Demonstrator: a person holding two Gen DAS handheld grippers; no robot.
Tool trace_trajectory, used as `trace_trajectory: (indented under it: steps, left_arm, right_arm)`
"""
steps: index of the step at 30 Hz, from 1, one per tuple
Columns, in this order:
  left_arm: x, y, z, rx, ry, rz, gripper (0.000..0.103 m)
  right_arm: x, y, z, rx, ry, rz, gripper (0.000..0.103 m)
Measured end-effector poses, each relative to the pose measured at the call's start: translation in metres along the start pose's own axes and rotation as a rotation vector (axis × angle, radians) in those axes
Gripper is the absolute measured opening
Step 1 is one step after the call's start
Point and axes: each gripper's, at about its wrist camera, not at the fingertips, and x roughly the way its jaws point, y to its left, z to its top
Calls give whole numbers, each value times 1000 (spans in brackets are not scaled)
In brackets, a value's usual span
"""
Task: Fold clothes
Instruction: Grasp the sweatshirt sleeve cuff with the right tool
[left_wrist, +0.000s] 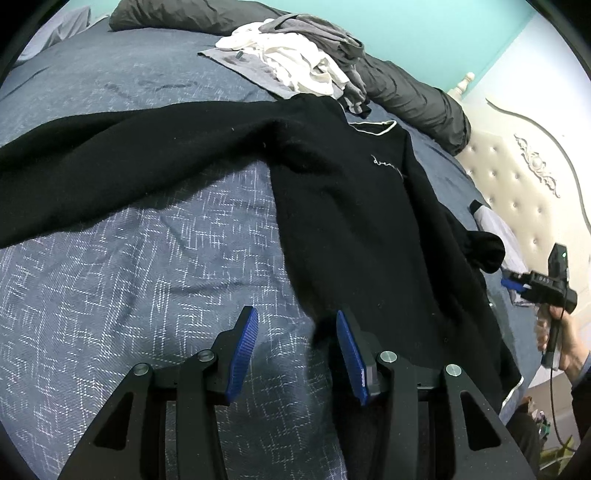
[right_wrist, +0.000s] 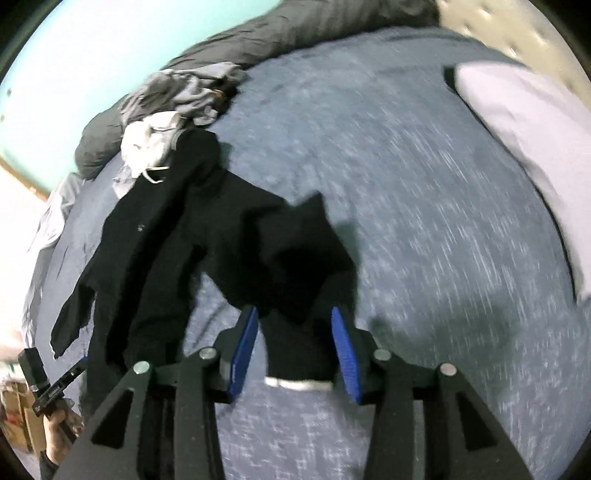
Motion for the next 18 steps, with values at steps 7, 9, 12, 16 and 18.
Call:
trace_trajectory:
  steps: [7,9,12,16,18]
  left_arm:
    - [0,1,0,-2,1,1,48]
    - [0,2,1,-4,1,0,48]
    - [1,3,2,-4,1,-1,49]
    - [2,1,2,-1,2,-3,49]
    - [1,2,2,-2,2,-3,49]
  right_arm:
    - [35,-2,-18,15,109,-84,42]
    - [39,1,-19,12,106,-88,42]
    - [42,11,-22,-13,106,-92,37]
    - [48,26,-24,-51,120,-109,23]
    - [47,31,-23,-60,113,-121,9]
